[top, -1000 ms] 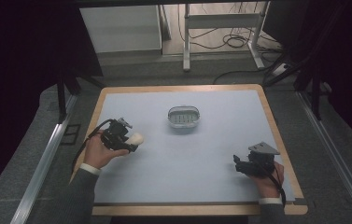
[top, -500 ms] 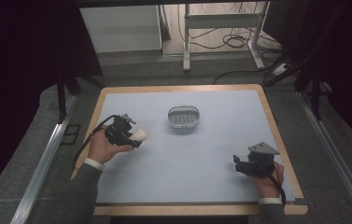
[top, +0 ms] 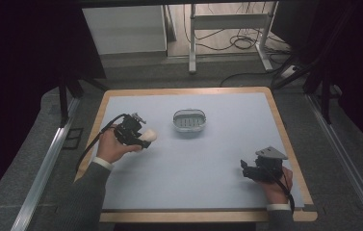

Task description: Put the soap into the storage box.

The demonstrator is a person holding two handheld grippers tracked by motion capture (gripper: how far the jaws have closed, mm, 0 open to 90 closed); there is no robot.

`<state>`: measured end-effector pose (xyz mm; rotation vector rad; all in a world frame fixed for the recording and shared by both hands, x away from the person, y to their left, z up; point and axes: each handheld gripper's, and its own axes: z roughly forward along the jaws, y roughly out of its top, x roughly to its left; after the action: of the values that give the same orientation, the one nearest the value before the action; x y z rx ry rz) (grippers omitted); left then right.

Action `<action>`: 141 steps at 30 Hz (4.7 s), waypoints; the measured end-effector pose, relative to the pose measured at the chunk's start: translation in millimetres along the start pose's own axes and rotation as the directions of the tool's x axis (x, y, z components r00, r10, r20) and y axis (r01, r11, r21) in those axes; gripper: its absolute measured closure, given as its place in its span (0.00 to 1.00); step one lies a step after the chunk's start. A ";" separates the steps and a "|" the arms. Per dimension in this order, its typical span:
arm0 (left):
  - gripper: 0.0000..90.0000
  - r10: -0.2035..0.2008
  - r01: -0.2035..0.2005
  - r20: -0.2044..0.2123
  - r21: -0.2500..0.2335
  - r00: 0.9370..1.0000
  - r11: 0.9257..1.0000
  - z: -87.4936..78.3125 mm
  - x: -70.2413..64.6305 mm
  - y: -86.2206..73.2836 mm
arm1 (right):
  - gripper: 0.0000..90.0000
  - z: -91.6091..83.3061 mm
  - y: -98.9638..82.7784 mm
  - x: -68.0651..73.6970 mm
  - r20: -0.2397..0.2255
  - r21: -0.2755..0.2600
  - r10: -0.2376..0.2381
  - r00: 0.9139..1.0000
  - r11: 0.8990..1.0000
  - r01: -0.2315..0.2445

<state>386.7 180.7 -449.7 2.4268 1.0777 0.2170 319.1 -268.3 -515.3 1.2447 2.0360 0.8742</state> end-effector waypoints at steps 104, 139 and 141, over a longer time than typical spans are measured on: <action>0.55 0.290 -0.290 0.072 -0.016 0.954 0.957 79.8 -19.7 163.1 | 0.14 3.4 -5.7 -4.2 0.017 0.026 -0.005 1.000 1.000 0.005; 0.32 0.145 -0.130 0.115 -0.125 0.983 0.984 48.1 -8.5 96.7 | 0.14 4.5 -5.8 -0.3 0.017 0.037 -0.009 1.000 0.999 0.009; 0.32 0.140 -0.125 0.111 -0.133 0.984 0.983 44.8 -8.3 90.3 | 0.14 3.8 -6.0 -1.7 0.021 0.031 -0.005 1.000 0.999 0.005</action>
<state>455.2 106.4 -445.1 2.3674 0.8257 0.1741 319.5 -271.1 -522.0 1.2600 2.0422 0.8263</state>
